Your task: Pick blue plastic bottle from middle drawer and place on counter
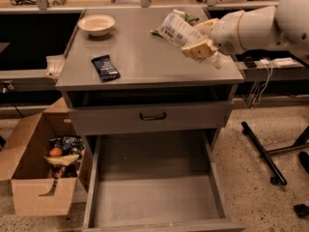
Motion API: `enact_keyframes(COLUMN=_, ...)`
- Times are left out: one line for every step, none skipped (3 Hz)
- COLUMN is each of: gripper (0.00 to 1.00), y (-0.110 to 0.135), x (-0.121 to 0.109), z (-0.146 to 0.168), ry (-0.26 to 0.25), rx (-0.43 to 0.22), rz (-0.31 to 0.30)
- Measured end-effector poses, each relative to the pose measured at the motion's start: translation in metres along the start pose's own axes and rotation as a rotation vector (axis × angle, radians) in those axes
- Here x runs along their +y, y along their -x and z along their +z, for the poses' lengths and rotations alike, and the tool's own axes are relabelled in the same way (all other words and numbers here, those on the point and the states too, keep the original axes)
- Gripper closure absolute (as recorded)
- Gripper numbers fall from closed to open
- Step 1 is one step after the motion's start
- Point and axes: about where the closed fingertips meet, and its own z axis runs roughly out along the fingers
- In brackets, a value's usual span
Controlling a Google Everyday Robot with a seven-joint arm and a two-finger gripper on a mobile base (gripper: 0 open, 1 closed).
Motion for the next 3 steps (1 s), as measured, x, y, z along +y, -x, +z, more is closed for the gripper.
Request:
enact_keyframes(gripper=1.00, y=0.006, x=-0.043, z=0.060, ry=-0.013, rx=0.055, rz=0.122)
enact_keyframes(gripper=1.00, y=0.000, x=-0.051, z=0.103, ry=0.006, rx=0.109, rz=0.189)
enact_keyframes(gripper=1.00, y=-0.018, x=-0.054, z=0.142, ry=0.027, rx=0.206, rz=0.263)
